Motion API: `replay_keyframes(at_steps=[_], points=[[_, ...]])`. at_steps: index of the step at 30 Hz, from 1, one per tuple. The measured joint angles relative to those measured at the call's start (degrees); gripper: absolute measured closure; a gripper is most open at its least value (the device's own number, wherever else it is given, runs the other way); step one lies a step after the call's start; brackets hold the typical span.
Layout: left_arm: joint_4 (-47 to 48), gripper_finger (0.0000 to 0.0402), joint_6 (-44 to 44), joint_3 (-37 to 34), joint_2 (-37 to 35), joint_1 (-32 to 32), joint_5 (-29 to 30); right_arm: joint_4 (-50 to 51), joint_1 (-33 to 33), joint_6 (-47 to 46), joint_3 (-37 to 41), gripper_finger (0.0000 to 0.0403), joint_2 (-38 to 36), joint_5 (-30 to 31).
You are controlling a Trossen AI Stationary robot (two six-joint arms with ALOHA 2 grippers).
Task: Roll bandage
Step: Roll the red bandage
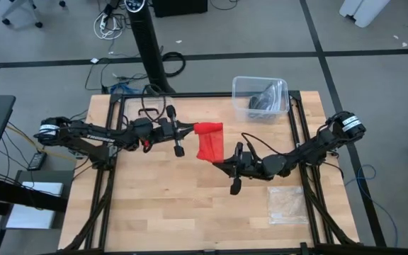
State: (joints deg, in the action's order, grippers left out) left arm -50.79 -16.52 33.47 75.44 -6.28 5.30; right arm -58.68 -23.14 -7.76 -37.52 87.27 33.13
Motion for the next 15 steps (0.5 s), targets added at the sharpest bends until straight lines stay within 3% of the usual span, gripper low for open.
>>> replay_keyframes(at_steps=[6,15], points=[[4.0,0.0401,0.03,0.0,1.79,0.68,-0.26,-0.48,0.83,2.9,0.0,0.0403,-2.57,0.16],[-1.37,0.0401,0.21,0.02,10.6,5.21,-2.21,0.47,3.83,3.53,0.02,0.0403,-5.42,0.36]])
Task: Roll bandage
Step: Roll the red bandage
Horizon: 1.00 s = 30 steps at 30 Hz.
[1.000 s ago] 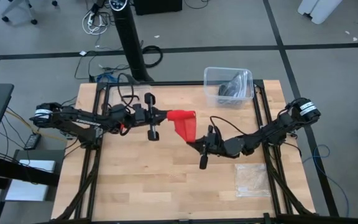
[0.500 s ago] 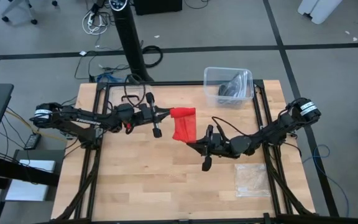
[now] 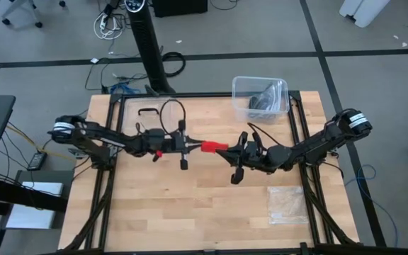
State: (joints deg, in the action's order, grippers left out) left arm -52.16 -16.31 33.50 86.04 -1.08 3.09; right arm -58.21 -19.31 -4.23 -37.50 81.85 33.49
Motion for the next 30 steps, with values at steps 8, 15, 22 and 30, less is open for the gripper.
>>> replay_keyframes(at_steps=[8,15,22,30], points=[[-4.27,0.0401,-0.96,0.0,1.12,4.63,-0.01,5.01,0.48,-1.95,-0.02,0.0403,-0.18,6.43],[-5.95,0.0401,-1.5,0.0,1.12,7.0,0.04,7.23,0.67,-6.16,-0.02,0.0387,-0.18,7.22],[-6.14,0.0401,-1.45,0.0,1.12,8.54,-0.53,8.35,-0.2,-6.45,-0.02,0.0326,-1.05,7.56],[-4.65,0.0401,-1.28,0.0,1.12,9.12,-0.37,13.85,-2.49,-6.01,-0.02,0.026,-6.29,7.5]])
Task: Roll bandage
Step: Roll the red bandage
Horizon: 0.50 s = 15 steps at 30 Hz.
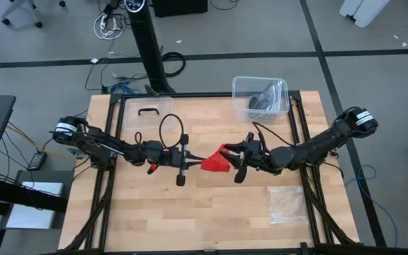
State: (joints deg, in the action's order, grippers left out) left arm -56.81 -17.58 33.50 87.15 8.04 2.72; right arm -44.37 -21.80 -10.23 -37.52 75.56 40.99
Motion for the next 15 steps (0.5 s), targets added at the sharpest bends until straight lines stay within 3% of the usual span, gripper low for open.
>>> replay_keyframes(at_steps=[8,15], points=[[1.24,0.0401,0.99,0.0,-0.02,0.17,0.11,3.77,-0.24,0.85,0.0,0.0246,-3.91,-0.05],[1.04,0.0401,5.13,0.0,-0.04,0.45,-2.6,10.11,4.12,-8.92,0.0,0.0248,-3.51,-1.2]])
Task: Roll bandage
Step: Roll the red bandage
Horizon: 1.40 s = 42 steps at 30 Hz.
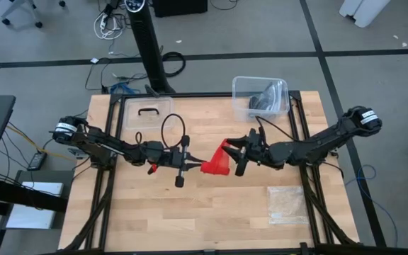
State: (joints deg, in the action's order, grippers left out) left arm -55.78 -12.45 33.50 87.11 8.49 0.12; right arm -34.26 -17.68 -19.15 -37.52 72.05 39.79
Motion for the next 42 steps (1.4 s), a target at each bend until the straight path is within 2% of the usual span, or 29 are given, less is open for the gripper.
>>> replay_keyframes(at_steps=[3,9,16,22,28,34,37,42], points=[[-0.03,0.0401,0.88,0.0,0.0,0.19,-0.09,-0.31,1.48,-2.32,0.0,0.0247,0.0,-3.23],[0.47,0.0401,3.34,0.0,0.0,0.24,-0.26,-6.01,2.02,-1.02,-0.02,0.0249,0.0,-10.97],[0.71,0.0401,7.01,0.0,0.0,0.24,-0.24,-10.8,1.54,3.73,-0.02,0.025,0.01,-12.08],[0.54,0.0401,9.68,0.0,0.0,0.24,-1.51,-10.44,2.68,4.64,-0.02,0.025,0.02,-13.7],[-0.14,0.0401,11.03,0.04,0.0,0.28,-2.63,-10.8,1.95,11.23,-0.02,0.0249,0.02,-23.05],[0.02,0.0401,11.61,0.05,0.0,0.29,-3.0,-8.35,-0.4,20.65,-0.02,0.0245,0.02,-23.76],[0.03,0.0401,11.68,0.07,0.0,0.3,-4.03,-8.42,-0.69,17.57,-0.02,0.0247,0.04,-23.78],[0.05,0.0401,11.94,0.13,0.0,0.28,-4.02,-7.25,-0.67,0.94,-0.02,0.0249,-0.07,-21.31]])
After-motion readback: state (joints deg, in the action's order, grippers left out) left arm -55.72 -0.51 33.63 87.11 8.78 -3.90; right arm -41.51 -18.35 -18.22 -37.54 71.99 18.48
